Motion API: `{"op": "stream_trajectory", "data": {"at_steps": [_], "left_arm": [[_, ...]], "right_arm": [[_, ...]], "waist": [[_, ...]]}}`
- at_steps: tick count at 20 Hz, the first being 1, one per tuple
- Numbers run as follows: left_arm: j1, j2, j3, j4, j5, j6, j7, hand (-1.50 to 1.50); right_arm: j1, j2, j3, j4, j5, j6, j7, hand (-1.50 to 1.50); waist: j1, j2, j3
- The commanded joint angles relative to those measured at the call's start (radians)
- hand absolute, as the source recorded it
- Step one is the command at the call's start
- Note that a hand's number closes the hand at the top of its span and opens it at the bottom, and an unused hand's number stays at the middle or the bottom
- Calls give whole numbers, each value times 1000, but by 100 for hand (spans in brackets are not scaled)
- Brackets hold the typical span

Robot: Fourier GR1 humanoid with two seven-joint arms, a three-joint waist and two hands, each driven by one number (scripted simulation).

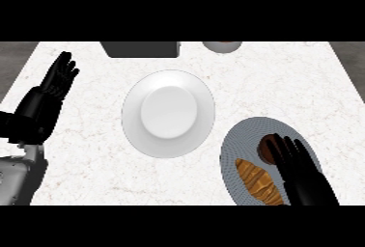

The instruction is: Pick the cupcake from the placemat and place it in the plate

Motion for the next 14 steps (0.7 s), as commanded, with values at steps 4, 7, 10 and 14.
{"op": "stream_trajectory", "data": {"at_steps": [4, 7, 10, 14], "left_arm": [[-3, 16, 79, -38, 23, -86, 57, 0], [-41, -46, 50, 41, -50, -39, 20, 0], [-26, -9, 97, 19, 4, -116, 25, 0], [13, -48, 72, -8, -45, -85, -6, 0]], "right_arm": [[-80, 19, -56, 145, -26, -17, -43, -150], [-90, 33, -54, 224, -18, -46, -62, -150], [-148, 44, -71, 287, -3, -26, -50, -150], [-231, 45, -133, 413, 6, -55, -49, -150]], "waist": [[1, 0, 0], [-3, 0, 0], [1, 0, 0], [5, 0, 0]]}}
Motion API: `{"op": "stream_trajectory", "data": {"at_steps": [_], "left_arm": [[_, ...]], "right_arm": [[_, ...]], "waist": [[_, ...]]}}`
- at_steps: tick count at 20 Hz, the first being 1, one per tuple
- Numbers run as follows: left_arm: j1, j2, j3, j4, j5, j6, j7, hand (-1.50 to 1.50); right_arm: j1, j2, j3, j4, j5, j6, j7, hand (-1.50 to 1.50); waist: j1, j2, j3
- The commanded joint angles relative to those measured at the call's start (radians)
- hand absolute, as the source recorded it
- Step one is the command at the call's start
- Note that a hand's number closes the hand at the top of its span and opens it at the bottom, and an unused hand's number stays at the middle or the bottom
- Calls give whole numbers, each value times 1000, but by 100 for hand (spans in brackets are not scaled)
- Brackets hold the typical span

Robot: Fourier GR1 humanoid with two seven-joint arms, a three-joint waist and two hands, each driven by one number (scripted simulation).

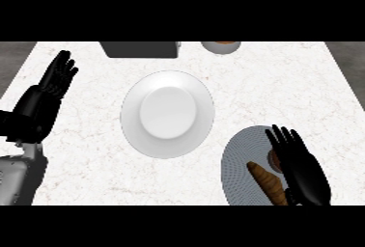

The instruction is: Pick the cupcake from the placemat and place it in the plate

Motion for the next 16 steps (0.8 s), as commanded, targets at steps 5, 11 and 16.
{"op": "stream_trajectory", "data": {"at_steps": [5, 11, 16], "left_arm": [[-13, -21, -3, -9, -10, -10, 35, 0], [23, 9, 44, -13, 9, -32, 14, 0], [16, -22, 19, -27, -19, 0, 6, 0]], "right_arm": [[-98, 48, -4, 113, -20, -152, -78, 150], [21, 59, -142, 61, -58, -61, 92, 150], [75, 84, -278, 91, -108, 68, 271, 150]], "waist": [[5, 9, 15], [-13, 6, 13], [-23, 9, 13]]}}
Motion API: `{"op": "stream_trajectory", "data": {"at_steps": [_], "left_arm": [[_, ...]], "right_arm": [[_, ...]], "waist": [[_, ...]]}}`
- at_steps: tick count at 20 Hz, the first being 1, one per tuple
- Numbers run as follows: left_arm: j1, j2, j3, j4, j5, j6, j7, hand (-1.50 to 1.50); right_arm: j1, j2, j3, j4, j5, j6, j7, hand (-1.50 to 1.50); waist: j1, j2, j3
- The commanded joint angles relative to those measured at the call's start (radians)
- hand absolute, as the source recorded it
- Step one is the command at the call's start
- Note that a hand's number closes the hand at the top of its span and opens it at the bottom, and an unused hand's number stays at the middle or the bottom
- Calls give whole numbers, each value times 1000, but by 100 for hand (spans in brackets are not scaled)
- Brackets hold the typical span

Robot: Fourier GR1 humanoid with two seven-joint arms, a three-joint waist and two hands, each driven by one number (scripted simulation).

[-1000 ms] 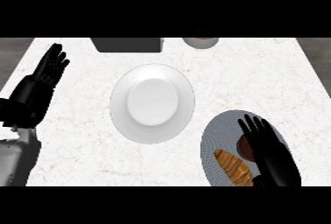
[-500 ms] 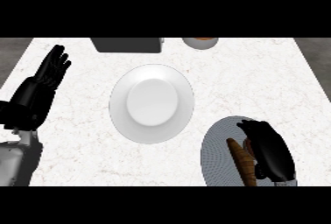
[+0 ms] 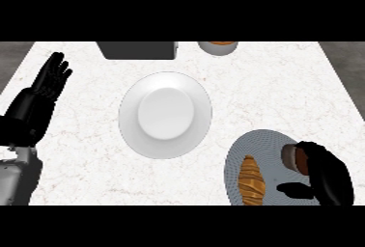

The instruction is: Pick the cupcake from the placemat and place it in the plate

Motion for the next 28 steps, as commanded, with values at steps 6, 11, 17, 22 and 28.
{"op": "stream_trajectory", "data": {"at_steps": [6, 11, 17, 22, 28], "left_arm": [[-10, -23, -3, 25, -22, -16, -18, 0], [13, -24, 2, 3, -24, -26, -20, 0], [17, -40, -13, -7, -34, -13, 3, 0], [19, -30, 5, 10, -33, -37, -23, 0], [-18, -28, 24, 10, -12, -67, -6, 0]], "right_arm": [[116, 62, 0, -224, 60, 114, 207, 150], [187, 54, 39, -472, -71, 205, 119, 150], [122, 159, 241, -639, -93, 189, 114, 150], [-39, 162, 375, -653, -147, 234, 281, 150], [-383, 162, 451, -481, -174, 258, 519, 150]], "waist": [[9, 17, 26], [7, 16, 26], [16, 14, 26], [22, 18, 26], [28, 20, 26]]}}
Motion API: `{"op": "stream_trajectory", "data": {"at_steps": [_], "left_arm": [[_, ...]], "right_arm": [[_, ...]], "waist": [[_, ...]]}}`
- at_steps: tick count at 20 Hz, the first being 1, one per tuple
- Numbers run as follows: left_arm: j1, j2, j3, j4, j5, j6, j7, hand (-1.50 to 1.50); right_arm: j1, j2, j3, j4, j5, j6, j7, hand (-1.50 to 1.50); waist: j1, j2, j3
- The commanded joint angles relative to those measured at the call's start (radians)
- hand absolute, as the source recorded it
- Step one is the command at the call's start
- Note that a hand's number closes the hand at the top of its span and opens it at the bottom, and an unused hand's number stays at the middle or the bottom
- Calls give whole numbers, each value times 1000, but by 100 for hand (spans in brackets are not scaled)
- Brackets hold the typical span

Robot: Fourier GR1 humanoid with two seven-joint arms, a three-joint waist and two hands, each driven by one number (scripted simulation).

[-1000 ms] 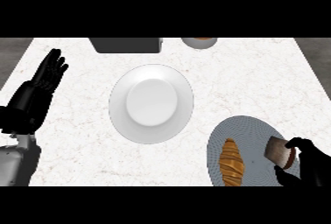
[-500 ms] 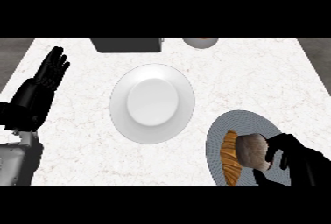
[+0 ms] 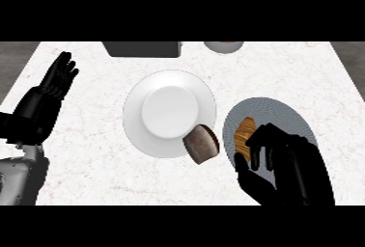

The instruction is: Pick the cupcake from the placemat and place it in the plate

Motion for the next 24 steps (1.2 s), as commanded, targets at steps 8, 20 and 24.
{"op": "stream_trajectory", "data": {"at_steps": [8, 20, 24], "left_arm": [[22, -17, 2, -8, -5, -30, -29, 0], [9, -2, 29, -10, 14, -72, -28, 0], [-20, -54, -26, -18, -42, -14, 16, 0]], "right_arm": [[-548, 5, 73, 463, -226, -199, 291, 150], [-880, 5, 194, 1154, -453, -583, 243, 150], [-912, 5, 260, 1328, -525, -613, 170, 150]], "waist": [[23, 4, 0], [41, 9, 0], [50, 13, 0]]}}
